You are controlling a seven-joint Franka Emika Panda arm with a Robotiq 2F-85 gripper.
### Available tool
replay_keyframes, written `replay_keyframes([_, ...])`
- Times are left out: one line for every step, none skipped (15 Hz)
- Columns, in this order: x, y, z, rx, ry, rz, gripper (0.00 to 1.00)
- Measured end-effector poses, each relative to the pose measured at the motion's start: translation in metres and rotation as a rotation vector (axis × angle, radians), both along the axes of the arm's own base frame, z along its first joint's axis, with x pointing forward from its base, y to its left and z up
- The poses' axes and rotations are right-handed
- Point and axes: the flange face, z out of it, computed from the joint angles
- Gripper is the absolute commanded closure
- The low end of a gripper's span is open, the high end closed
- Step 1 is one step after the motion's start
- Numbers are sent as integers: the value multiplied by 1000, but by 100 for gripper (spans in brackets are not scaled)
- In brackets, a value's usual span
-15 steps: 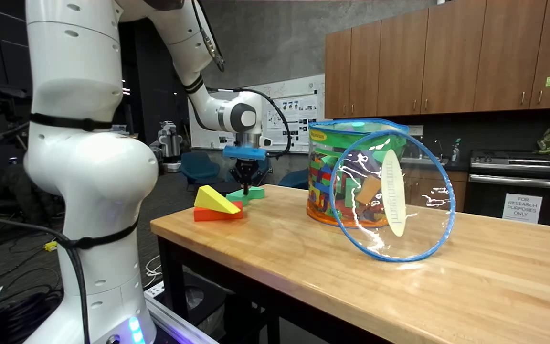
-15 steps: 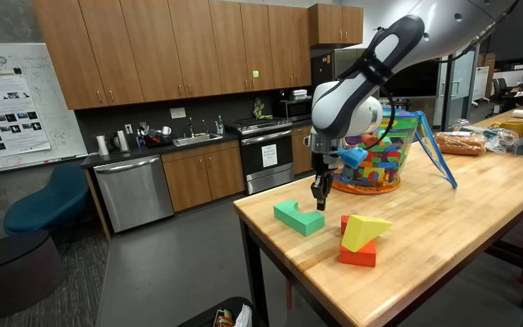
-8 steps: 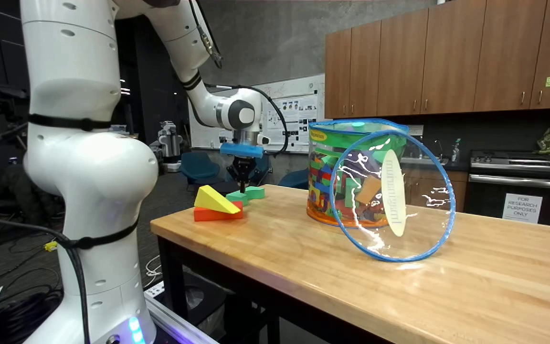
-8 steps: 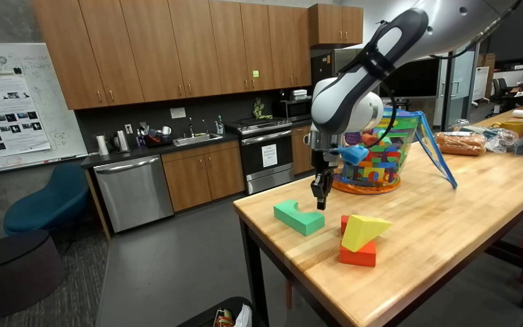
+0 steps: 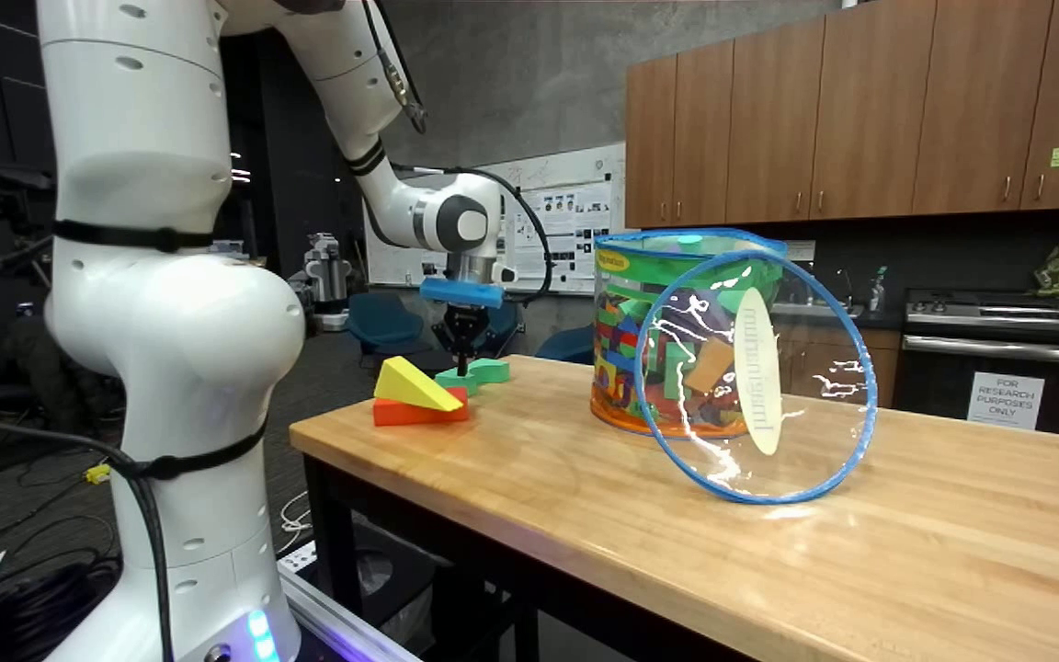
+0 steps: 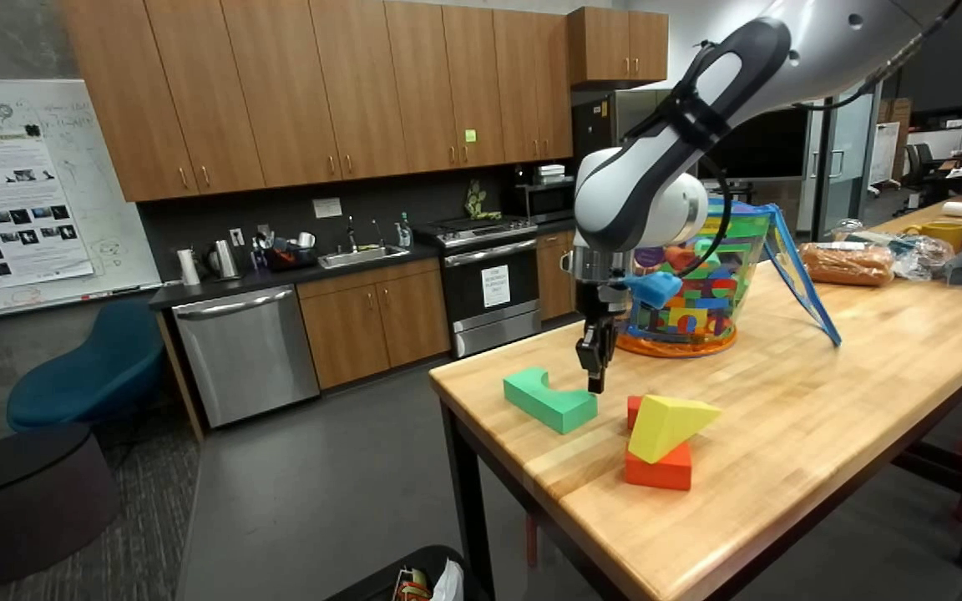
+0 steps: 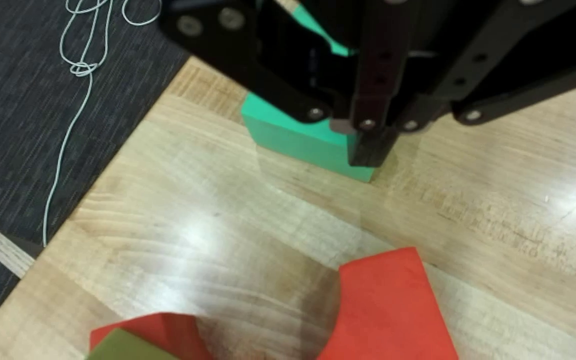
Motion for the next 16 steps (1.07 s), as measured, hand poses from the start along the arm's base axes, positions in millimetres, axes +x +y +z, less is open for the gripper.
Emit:
replay_keyframes([-1,1,-1,3,2,-1,100])
replay_keyframes([-1,2,-1,8,3,-3,100])
replay_keyframes([-1,3,-1,12,4,-4,100])
replay_keyframes([-2,5,-1,15,4,-5,100])
replay_keyframes([-2,6,0,19,4,-6,100])
replay_keyframes([-2,7,0,24,4,-8,100])
replay_keyframes([-2,8,1,26,2,-8,100])
replay_keyframes([-2,8,1,28,-3,-8,100])
replay_keyframes([-2,9,2,28,-8,-8,100])
replay_keyframes([-1,9,3,28,-15,-8,100])
replay_keyframes([0,10,4,29,-22,-8,100])
replay_keyframes([0,10,4,29,-29,-9,100])
replay_keyframes([1,10,5,29,-35,-9,100])
replay_keyframes([1,10,5,29,-39,-10,100])
replay_keyframes([2,10,5,30,-42,-10,100])
replay_keyframes([2,10,6,30,-45,-11,100])
